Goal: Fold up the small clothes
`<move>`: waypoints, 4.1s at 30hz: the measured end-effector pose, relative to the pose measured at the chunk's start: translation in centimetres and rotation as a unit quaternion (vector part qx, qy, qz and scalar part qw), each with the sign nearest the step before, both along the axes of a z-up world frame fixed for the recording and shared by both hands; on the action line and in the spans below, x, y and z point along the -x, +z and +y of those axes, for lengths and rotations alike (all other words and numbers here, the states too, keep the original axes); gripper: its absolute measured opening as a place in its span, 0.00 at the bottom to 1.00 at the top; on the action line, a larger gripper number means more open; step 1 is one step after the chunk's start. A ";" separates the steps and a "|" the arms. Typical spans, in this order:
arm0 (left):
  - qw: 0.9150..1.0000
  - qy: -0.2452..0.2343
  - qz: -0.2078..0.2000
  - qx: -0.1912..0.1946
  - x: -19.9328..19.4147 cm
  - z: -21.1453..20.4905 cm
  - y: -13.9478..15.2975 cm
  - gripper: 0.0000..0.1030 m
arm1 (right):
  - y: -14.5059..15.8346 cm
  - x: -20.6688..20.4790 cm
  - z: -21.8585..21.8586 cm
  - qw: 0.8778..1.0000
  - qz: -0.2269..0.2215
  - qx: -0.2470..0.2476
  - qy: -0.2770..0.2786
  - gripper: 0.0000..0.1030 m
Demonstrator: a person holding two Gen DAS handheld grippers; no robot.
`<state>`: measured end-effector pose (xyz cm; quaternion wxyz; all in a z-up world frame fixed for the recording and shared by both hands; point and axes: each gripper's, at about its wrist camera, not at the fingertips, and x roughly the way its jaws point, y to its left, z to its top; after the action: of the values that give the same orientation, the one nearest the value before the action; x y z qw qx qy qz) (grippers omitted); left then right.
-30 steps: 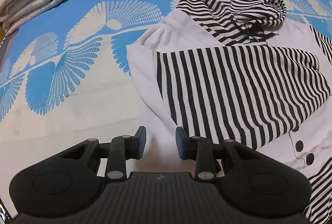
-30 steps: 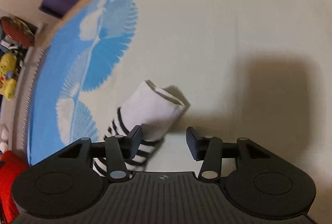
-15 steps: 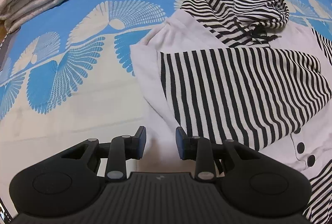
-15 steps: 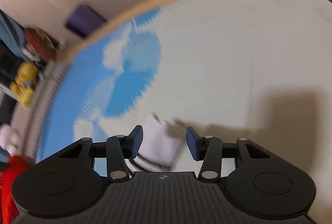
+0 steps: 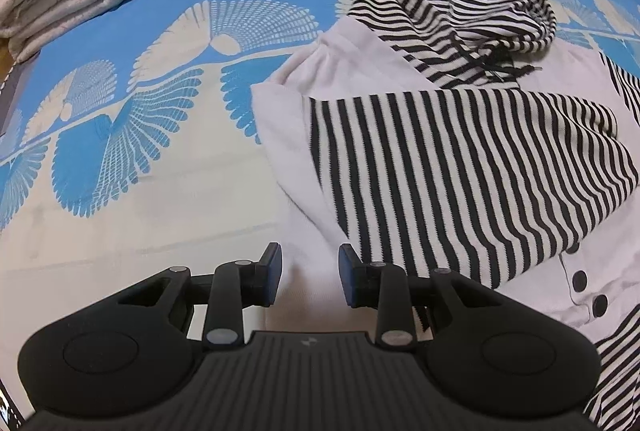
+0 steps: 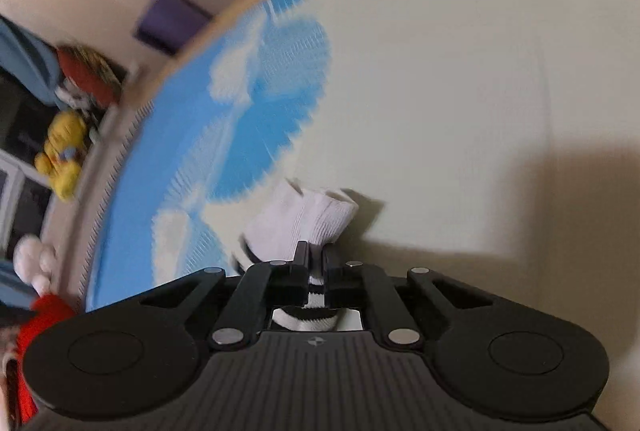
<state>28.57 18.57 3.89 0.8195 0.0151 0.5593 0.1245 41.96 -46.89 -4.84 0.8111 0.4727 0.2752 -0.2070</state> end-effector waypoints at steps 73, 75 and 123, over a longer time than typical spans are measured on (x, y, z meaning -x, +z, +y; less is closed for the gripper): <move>0.985 0.054 -0.022 0.164 0.9 1.2 -0.9 0.33 | 3.6 5.0 38.7 0.653 0.186 0.349 0.646 0.39; 0.988 0.039 -0.012 0.151 0.2 0.3 -1.6 0.33 | 3.1 5.2 38.5 0.642 0.187 0.357 0.653 0.41; 0.993 0.023 -0.034 0.112 0.0 1.3 -1.1 0.35 | 1.4 -1.7 33.3 0.809 0.178 0.239 0.506 0.72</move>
<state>28.58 19.91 2.74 0.8315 -0.0936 0.5417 0.0806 43.70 -13.60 -3.45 0.8252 0.0129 0.5570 0.0930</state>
